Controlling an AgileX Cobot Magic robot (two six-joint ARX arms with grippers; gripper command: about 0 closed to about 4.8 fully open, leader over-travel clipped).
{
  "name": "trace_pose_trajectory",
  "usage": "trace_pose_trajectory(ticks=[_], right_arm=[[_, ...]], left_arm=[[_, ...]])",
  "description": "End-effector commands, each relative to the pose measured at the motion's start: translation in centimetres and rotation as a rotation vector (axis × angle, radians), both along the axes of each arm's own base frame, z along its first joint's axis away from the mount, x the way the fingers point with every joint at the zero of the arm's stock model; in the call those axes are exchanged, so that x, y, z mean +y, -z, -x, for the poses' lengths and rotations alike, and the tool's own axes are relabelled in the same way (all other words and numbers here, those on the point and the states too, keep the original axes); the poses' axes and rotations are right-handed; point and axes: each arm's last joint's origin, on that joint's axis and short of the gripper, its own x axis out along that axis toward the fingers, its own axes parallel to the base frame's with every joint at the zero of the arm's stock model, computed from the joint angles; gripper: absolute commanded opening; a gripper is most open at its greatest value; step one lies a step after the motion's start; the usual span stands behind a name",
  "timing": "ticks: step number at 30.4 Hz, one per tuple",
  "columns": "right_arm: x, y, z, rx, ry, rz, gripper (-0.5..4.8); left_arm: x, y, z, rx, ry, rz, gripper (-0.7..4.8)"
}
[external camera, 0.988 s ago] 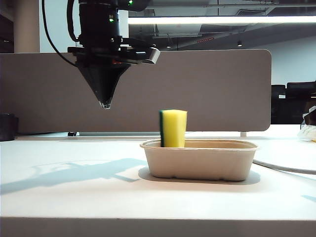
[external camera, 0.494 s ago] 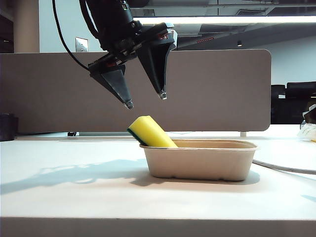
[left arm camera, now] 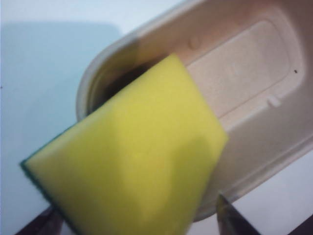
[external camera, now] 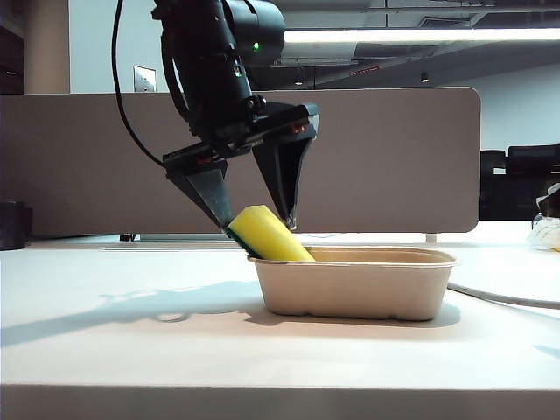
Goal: Take out the cleaning sponge from the paper lunch box and place it on the table.
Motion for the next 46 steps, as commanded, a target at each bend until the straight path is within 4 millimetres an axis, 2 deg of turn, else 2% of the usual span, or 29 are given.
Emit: trace_pose_trajectory(ticks=[1,2,3,5,7,11,17,18,21,22,26,29,33,36,37,41,42,46], right_arm=[[0.0,-0.2,0.0,-0.014,0.0,-0.008,-0.05],[0.0,-0.2,0.0,-0.014,0.0,-0.008,-0.05],[0.0,-0.2,0.0,-0.014,0.0,-0.008,-0.05],[0.0,-0.2,0.0,-0.014,0.0,-0.008,-0.05],[0.0,-0.2,0.0,-0.014,0.0,-0.008,-0.05],[0.0,-0.2,0.0,-0.014,0.0,-0.008,-0.05],[0.0,-0.2,0.0,-0.014,0.0,-0.008,-0.05],[0.0,-0.2,0.0,-0.014,0.0,-0.008,-0.05],[0.0,-0.2,0.0,-0.014,0.0,-0.008,-0.05],[0.0,-0.2,0.0,-0.014,0.0,-0.008,-0.05],[0.0,-0.2,0.0,-0.017,0.0,-0.01,-0.05],[0.0,-0.3,0.0,-0.024,0.001,-0.014,-0.05],[0.0,-0.3,0.0,-0.027,-0.001,-0.016,-0.05],[0.0,-0.3,0.0,-0.028,0.0,-0.016,-0.05],[0.0,-0.3,0.0,-0.028,0.0,-0.016,-0.05],[0.0,-0.3,0.0,-0.029,0.0,-0.017,-0.05],[0.0,-0.3,0.0,-0.03,0.0,-0.017,-0.05],[0.0,-0.3,0.0,-0.029,0.0,-0.017,-0.05]], left_arm=[[0.0,0.0,-0.1,-0.001,-0.006,0.003,3.49],[-0.1,0.0,-0.1,-0.003,-0.006,0.005,2.81],[-0.1,-0.1,-0.1,-0.006,-0.004,0.006,1.6],[-0.1,-0.1,-0.1,-0.009,0.001,0.006,0.36],[-0.1,-0.1,-0.2,-0.012,0.001,0.008,-0.06],[-0.1,-0.3,-0.2,-0.021,0.001,0.015,-0.06],[0.4,-3.1,0.4,-0.113,-0.014,0.053,-0.06],[0.9,-3.9,0.7,-0.157,-0.034,0.019,-0.06],[1.8,-4.6,1.1,-0.229,-0.091,-0.116,-0.06],[2.8,-4.6,0.9,-0.246,-0.134,-0.204,-0.06],[4.1,-4.6,0.5,-0.248,-0.176,-0.26,-0.06],[4.6,-5.6,0.7,-0.265,-0.185,-0.212,-0.06],[4.5,-7.7,1.0,-0.312,-0.168,-0.056,-0.06],[4.7,-9.4,1.3,-0.366,-0.177,-0.019,-0.06],[5.1,-10.0,1.4,-0.383,-0.195,-0.058,-0.06],[6.6,-9.8,1.3,-0.377,-0.231,-0.208,-0.06],[7.8,-9.6,1.3,-0.338,-0.248,-0.269,-0.06],[9.6,-9.3,1.3,-0.277,-0.272,-0.358,-0.06]])
